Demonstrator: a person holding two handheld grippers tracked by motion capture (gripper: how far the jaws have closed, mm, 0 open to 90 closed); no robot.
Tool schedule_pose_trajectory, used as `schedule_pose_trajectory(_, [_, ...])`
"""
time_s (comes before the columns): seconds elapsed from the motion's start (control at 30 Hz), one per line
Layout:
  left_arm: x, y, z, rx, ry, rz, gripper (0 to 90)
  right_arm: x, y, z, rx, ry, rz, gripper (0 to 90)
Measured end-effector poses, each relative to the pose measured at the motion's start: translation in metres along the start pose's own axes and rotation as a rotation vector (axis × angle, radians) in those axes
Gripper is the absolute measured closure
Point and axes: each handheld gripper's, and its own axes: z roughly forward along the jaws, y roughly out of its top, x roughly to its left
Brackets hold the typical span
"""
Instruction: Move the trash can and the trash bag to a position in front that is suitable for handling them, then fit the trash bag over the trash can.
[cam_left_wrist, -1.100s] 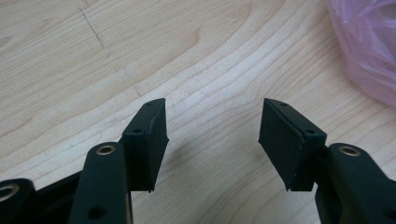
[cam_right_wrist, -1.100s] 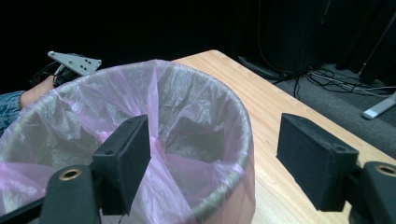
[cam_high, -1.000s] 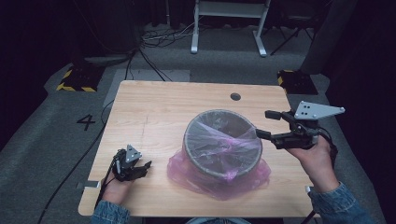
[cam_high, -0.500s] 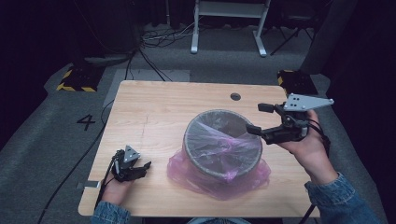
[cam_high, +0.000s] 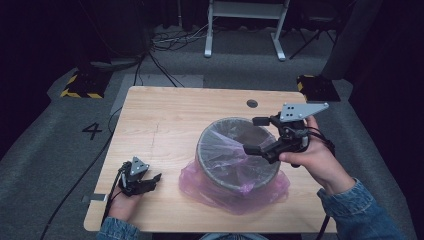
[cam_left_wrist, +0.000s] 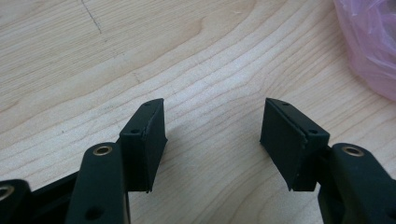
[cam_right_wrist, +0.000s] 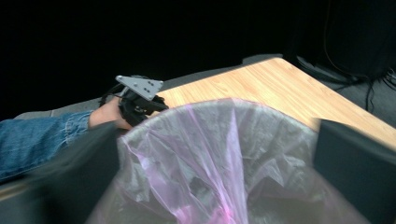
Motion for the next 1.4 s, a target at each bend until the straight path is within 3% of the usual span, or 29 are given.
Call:
schedule_pose_trajectory(0.03, [0.0, 0.0, 0.0, 0.0, 0.0, -0.001, 40.2, -0.002, -0.002, 0.0, 0.019, 0.036, 0.063, 28.6])
schedule_pose_trajectory(0.07, [0.0, 0.0, 0.0, 0.001, 0.0, 0.0, 40.2, -0.004, 0.0, 0.002, -0.014, 0.04, 0.073, 25.4])
schedule_pose_trajectory(0.1, [0.0, 0.0, 0.0, 0.0, -0.001, -0.001, 40.3, -0.003, 0.001, 0.004, -0.029, -0.013, 0.07, 24.9])
schedule_pose_trajectory(0.17, [0.0, 0.0, 0.0, 0.001, -0.001, -0.001, 40.2, -0.004, 0.004, 0.009, -0.01, -0.069, 0.057, 25.8])
schedule_pose_trajectory(0.27, [0.001, 0.0, 0.0, 0.001, -0.007, -0.01, 39.7, -0.006, 0.007, 0.02, -0.018, -0.101, 0.063, 21.7])
schedule_pose_trajectory(0.5, [0.001, -0.001, 0.0, -0.002, -0.008, -0.013, 39.6, -0.007, 0.012, 0.042, 0.001, -0.151, 0.076, 25.4])
schedule_pose_trajectory(0.83, [0.002, 0.0, 0.001, -0.002, -0.01, -0.02, 38.9, -0.015, 0.001, 0.084, 0.081, -0.233, 0.092, 23.0])
schedule_pose_trajectory(1.1, [0.002, -0.001, 0.001, -0.004, -0.012, -0.02, 38.7, -0.023, -0.011, 0.102, 0.147, -0.254, 0.093, 22.1])
schedule_pose_trajectory(1.4, [0.001, -0.001, 0.0, -0.005, -0.009, -0.017, 38.7, -0.022, -0.026, 0.116, 0.209, -0.231, 0.123, 23.5])
